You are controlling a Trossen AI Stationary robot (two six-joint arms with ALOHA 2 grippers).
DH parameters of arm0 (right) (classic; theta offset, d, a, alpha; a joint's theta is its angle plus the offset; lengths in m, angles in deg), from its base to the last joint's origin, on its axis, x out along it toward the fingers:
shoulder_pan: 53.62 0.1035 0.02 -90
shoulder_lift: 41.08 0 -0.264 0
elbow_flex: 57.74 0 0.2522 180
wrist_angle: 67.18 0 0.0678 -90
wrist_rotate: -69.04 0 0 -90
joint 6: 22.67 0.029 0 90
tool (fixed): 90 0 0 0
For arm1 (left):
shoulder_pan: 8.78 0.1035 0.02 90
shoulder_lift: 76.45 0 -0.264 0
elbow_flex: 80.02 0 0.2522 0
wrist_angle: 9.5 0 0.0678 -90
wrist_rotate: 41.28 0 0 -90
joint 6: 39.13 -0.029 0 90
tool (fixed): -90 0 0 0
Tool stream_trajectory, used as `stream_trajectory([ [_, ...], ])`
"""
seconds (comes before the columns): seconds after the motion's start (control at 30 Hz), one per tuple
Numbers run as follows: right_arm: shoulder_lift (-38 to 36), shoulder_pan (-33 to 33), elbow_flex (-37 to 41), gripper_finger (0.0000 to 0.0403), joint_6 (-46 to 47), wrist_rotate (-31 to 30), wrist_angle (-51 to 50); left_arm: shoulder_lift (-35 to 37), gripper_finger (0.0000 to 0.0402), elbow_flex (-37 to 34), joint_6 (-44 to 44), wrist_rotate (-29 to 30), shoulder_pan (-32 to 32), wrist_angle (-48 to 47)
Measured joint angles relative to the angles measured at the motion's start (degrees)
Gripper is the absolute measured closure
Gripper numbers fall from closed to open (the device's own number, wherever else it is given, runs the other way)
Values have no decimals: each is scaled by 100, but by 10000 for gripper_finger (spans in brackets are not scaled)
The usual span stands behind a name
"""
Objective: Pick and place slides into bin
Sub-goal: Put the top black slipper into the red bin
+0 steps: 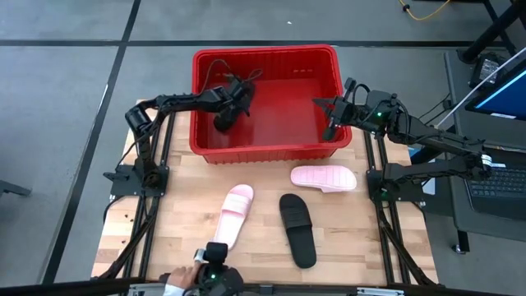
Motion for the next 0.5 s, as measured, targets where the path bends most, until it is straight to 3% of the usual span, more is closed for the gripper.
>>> stream_trajectory([
  [0.33, 0, 0, 0, 397, -11, 0, -4, 0, 395, 11, 44, 757, -264, -458],
  [0.5, 0, 0, 0, 397, -16, 0, -89, 185, 397, 13, 509, 907, -322, -882],
])
